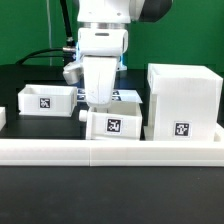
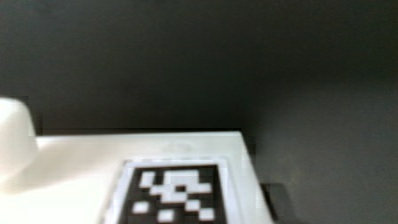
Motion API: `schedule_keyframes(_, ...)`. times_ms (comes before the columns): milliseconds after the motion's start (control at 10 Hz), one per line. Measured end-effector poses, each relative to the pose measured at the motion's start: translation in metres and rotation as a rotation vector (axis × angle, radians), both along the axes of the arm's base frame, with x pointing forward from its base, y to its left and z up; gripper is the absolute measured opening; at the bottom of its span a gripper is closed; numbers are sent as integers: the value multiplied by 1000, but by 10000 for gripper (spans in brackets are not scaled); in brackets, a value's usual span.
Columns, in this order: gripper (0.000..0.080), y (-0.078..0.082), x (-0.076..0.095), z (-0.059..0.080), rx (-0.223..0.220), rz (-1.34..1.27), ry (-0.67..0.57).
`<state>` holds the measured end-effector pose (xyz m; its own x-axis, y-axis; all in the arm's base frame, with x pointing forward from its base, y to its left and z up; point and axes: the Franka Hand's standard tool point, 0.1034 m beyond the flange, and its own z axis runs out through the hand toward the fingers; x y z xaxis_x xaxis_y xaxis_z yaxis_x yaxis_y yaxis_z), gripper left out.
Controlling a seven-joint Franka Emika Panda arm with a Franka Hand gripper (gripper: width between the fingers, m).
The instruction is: Assemble drawer
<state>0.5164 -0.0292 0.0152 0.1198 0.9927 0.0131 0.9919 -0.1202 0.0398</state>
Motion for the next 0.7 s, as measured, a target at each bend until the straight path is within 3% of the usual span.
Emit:
schedule_keyframes(500,42,0,-1,-1,1,-20,-1)
schedule_keyframes(700,42,8,-1,-2,6,-13,4)
